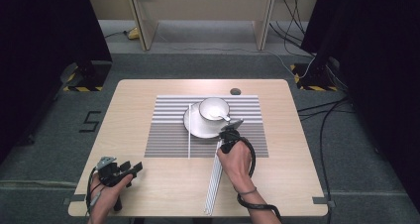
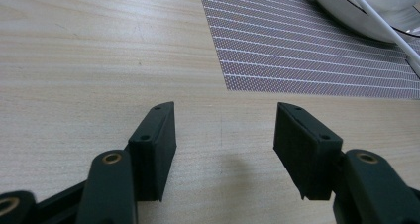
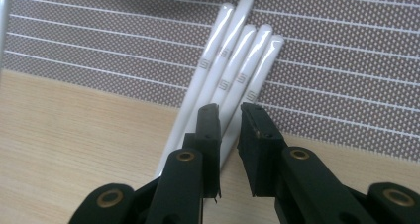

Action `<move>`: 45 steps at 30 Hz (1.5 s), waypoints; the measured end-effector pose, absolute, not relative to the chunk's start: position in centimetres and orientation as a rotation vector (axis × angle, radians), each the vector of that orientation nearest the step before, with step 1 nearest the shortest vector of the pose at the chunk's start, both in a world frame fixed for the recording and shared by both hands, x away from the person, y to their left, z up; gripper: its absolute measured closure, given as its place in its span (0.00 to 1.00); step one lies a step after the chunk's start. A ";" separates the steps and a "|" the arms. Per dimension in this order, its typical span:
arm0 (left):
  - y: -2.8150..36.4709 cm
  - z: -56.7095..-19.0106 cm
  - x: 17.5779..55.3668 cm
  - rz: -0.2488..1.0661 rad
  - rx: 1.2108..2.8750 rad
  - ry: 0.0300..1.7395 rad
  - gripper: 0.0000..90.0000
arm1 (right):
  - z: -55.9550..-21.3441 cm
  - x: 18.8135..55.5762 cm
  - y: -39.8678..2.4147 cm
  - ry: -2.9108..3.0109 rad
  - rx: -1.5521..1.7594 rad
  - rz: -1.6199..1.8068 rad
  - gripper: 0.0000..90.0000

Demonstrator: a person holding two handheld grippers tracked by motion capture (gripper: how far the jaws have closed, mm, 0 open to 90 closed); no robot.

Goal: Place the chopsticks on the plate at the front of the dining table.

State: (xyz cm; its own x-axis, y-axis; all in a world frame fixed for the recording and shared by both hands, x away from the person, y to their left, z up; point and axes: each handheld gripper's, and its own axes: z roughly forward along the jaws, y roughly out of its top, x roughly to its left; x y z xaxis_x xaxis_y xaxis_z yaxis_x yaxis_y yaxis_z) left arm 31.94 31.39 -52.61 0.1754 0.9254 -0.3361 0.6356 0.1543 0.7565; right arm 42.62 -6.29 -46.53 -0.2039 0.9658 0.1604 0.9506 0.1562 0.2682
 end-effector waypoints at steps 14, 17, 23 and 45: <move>31.4 -52.6 31.9 0.410 1.562 1.542 0.46 | -47.2 42.5 -6.0 2.346 1.946 0.441 0.86; 31.4 -52.6 31.9 0.411 1.564 1.542 0.46 | -47.3 42.5 -6.0 2.334 1.945 0.434 0.86; 31.4 -52.6 31.9 0.411 1.565 1.542 0.46 | -47.4 42.5 -6.1 2.327 1.936 0.409 0.87; 31.4 -52.6 31.9 0.414 1.568 1.541 0.46 | -47.4 42.6 -8.7 2.255 2.020 0.354 0.94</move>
